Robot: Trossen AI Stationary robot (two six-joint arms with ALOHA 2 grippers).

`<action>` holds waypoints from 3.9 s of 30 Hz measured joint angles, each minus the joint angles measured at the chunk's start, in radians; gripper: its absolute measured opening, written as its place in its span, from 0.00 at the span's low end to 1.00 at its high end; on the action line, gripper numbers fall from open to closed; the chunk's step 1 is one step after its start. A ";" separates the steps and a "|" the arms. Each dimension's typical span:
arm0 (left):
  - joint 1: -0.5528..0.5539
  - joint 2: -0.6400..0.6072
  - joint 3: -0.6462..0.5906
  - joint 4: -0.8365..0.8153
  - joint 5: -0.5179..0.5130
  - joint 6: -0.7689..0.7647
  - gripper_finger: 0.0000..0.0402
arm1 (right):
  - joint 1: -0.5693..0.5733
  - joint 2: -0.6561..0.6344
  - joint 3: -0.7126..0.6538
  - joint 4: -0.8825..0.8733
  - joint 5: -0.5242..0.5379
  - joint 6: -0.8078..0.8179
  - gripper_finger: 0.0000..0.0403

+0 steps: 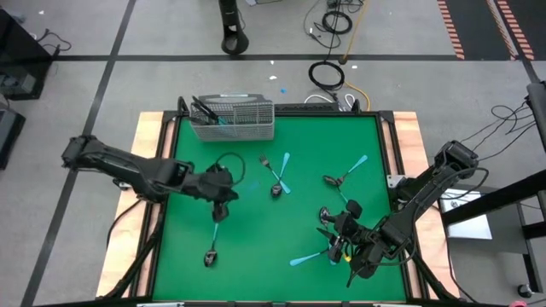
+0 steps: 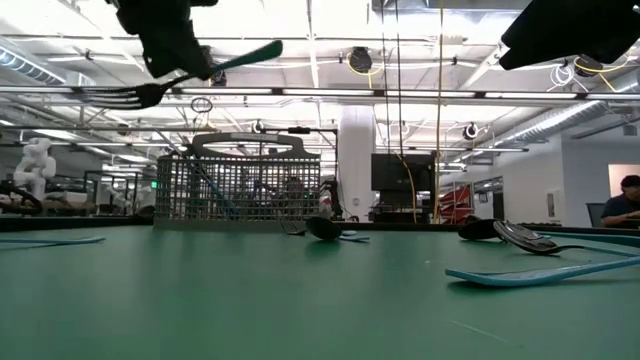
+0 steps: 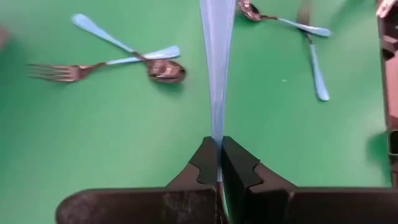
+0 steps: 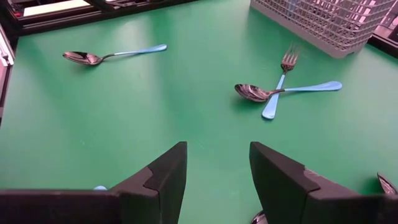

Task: Sort silverware
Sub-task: Put the fork into the silverware rack

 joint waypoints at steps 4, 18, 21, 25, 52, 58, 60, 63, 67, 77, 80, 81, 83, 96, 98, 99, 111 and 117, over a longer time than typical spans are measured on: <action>0.071 0.007 0.094 -0.239 -0.064 0.062 0.00 | 0.000 0.000 0.000 0.000 0.000 0.000 0.41; 0.449 0.384 0.635 -0.865 -0.618 0.792 0.00 | -0.001 0.000 0.000 0.004 0.000 0.003 0.41; 0.485 0.466 0.664 -0.860 -0.812 0.965 0.00 | -0.001 0.000 0.000 0.003 0.000 0.002 0.41; 0.516 0.569 0.664 -0.811 -1.021 1.181 0.00 | -0.001 0.000 0.000 -0.013 0.001 -0.003 0.41; 0.619 0.850 0.664 -0.713 -0.972 1.371 0.14 | 0.001 0.000 0.000 -0.069 -0.054 0.028 0.41; 0.624 0.850 0.664 -0.677 -0.965 1.409 0.26 | 0.001 0.000 0.000 -0.069 -0.054 0.037 0.41; 0.624 0.850 0.664 -0.660 -0.969 1.415 0.29 | 0.001 0.000 0.000 -0.069 -0.053 0.037 0.41; 0.624 0.850 0.664 -0.645 -0.972 1.418 0.32 | 0.001 0.000 0.000 -0.069 -0.054 0.036 0.41; 0.624 0.850 0.664 -0.634 -1.007 1.412 0.33 | 0.001 0.000 0.000 -0.069 -0.053 0.036 0.41; 0.574 0.819 0.756 -0.747 -1.015 1.257 0.33 | 0.001 0.000 0.000 -0.063 -0.053 0.036 0.41; 0.547 0.747 0.798 -0.743 -0.968 1.199 0.33 | -0.006 0.001 0.000 -0.040 -0.049 0.049 0.41; 0.538 0.719 0.810 -0.743 -0.940 1.168 0.33 | -0.010 0.001 0.000 -0.025 -0.048 0.049 0.41; 0.517 0.664 0.830 -0.740 -0.853 1.092 0.33 | -0.022 0.001 0.000 0.020 -0.048 0.036 0.41; 0.285 0.332 0.740 -0.531 -0.310 0.663 0.33 | -0.090 0.009 0.000 0.311 -0.045 -0.231 0.41; 0.211 0.321 0.690 -0.490 -0.311 0.634 0.33 | -0.098 0.027 0.000 0.309 -0.047 -0.236 0.41; 0.175 0.321 0.663 -0.472 -0.311 0.625 0.33 | -0.102 0.038 0.000 0.308 -0.048 -0.237 0.41; -0.119 0.327 0.238 -0.143 -0.312 0.498 0.33 | -0.150 0.102 0.000 0.297 -0.136 -0.255 0.41; -0.033 0.404 0.185 -0.063 -0.303 0.708 0.33 | -0.150 0.097 0.000 0.263 -0.163 -0.270 0.41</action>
